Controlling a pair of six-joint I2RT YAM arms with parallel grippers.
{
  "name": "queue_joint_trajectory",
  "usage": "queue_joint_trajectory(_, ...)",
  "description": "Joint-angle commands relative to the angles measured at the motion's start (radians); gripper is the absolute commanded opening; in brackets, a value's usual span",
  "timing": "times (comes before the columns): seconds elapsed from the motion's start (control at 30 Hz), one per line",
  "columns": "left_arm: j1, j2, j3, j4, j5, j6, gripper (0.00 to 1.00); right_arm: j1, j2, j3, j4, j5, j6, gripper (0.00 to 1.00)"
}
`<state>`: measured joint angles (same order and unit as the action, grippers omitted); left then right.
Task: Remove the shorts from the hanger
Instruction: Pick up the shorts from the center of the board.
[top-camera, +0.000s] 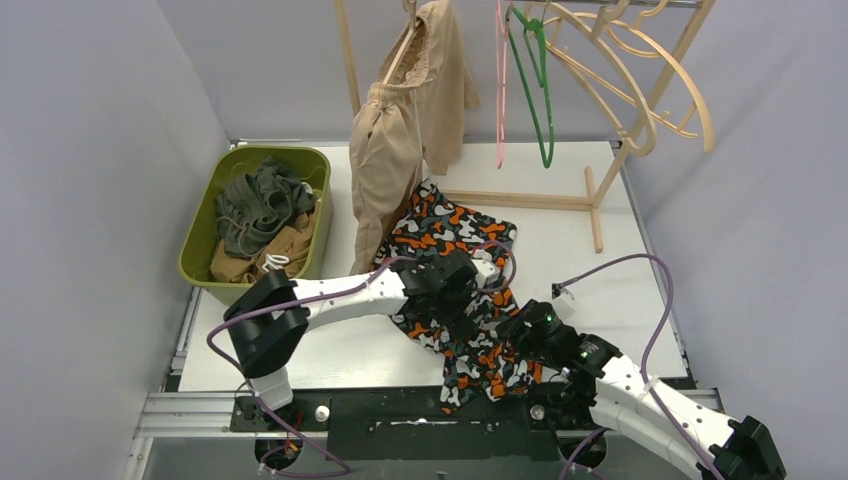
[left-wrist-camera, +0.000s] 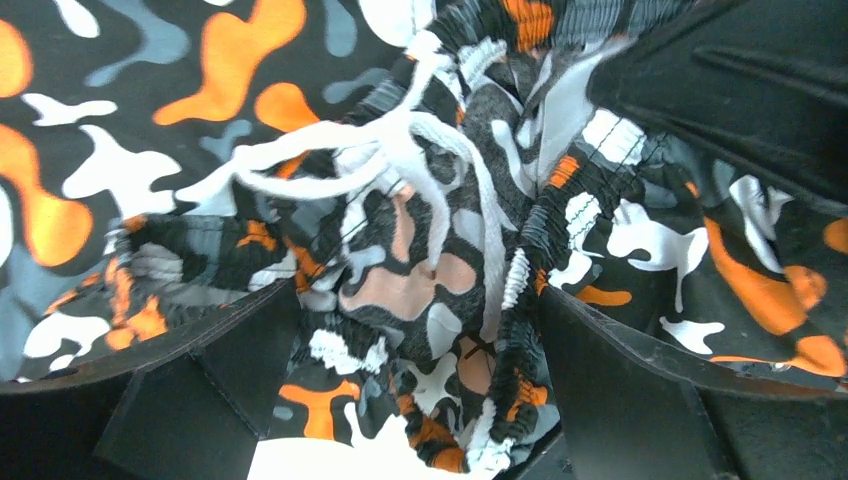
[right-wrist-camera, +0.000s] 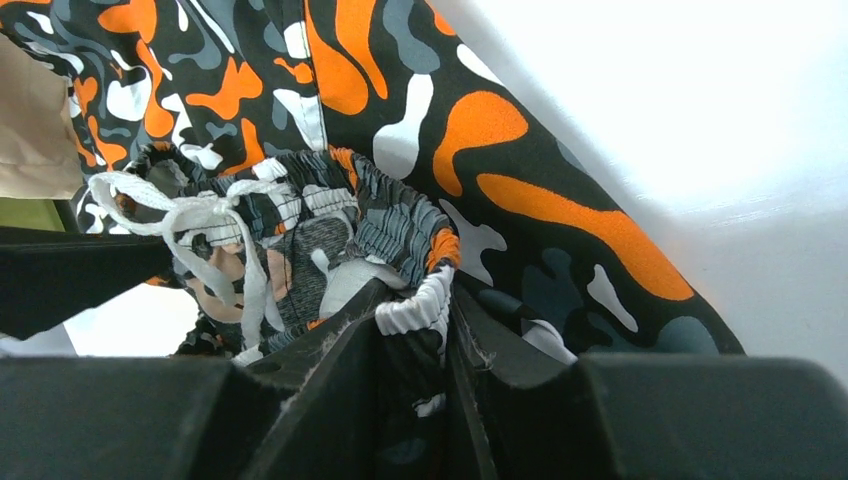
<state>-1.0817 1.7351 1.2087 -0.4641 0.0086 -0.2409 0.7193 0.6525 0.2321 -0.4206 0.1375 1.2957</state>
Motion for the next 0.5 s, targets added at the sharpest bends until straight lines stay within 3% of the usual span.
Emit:
queue_joint_trajectory(0.0,-0.014,0.038,-0.014,0.101,0.114,0.104,0.92,-0.007,-0.019,0.004,0.008,0.054,0.019,0.24)
queue_joint_trajectory(0.23,-0.024,0.136,-0.068,0.209,0.066,0.141,0.91,-0.009,-0.046,-0.004,-0.014,0.062,0.034,0.25)
queue_joint_trajectory(0.27,-0.031,0.152,-0.08,0.23,0.031,0.125,0.87,-0.009,-0.054,-0.002,-0.019,0.067,0.04,0.26)
queue_joint_trajectory(0.3,-0.041,0.165,-0.097,0.256,0.001,0.113,0.8,-0.009,-0.062,-0.001,-0.028,0.072,0.044,0.26)
queue_joint_trajectory(0.47,-0.094,0.201,-0.127,0.267,-0.222,0.023,0.14,-0.011,-0.12,0.008,-0.076,0.098,0.062,0.29)
